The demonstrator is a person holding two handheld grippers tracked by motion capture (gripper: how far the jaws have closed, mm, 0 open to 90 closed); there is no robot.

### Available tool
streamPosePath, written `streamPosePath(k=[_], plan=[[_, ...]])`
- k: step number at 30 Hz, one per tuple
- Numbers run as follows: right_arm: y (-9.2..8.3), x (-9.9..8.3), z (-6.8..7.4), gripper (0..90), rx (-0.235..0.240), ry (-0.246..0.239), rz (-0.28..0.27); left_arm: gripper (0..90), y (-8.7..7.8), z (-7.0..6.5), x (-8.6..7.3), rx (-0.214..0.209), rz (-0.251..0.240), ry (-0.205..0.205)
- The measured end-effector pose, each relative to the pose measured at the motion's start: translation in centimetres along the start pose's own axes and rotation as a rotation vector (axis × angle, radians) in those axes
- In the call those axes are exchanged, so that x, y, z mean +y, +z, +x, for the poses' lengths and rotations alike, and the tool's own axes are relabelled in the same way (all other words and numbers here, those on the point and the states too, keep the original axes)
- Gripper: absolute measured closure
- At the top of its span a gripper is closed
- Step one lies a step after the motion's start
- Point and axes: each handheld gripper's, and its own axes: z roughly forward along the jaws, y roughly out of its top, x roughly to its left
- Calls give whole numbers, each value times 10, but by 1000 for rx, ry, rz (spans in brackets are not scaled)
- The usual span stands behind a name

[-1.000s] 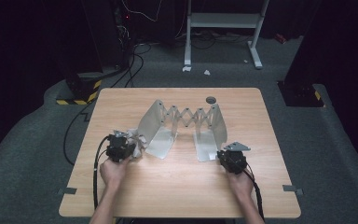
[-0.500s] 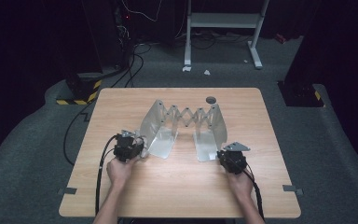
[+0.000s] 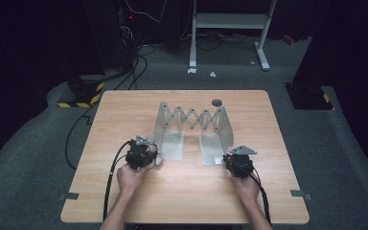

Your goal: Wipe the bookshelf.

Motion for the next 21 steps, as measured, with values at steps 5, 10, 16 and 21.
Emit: streamPosePath(k=[5,10,16,21], plan=[[0,0,0,827,-1,-2,0,806,-6,0,2,-10,-28,-16],[0,0,0,826,-3,-3,0,805,-17,-3,13,-3,-53,10],[0,0,1,825,-5,-5,0,805,-31,-5,22,-3,-95,24],[0,0,1,825,-8,-8,0,805,-42,-7,28,-6,-123,38]])
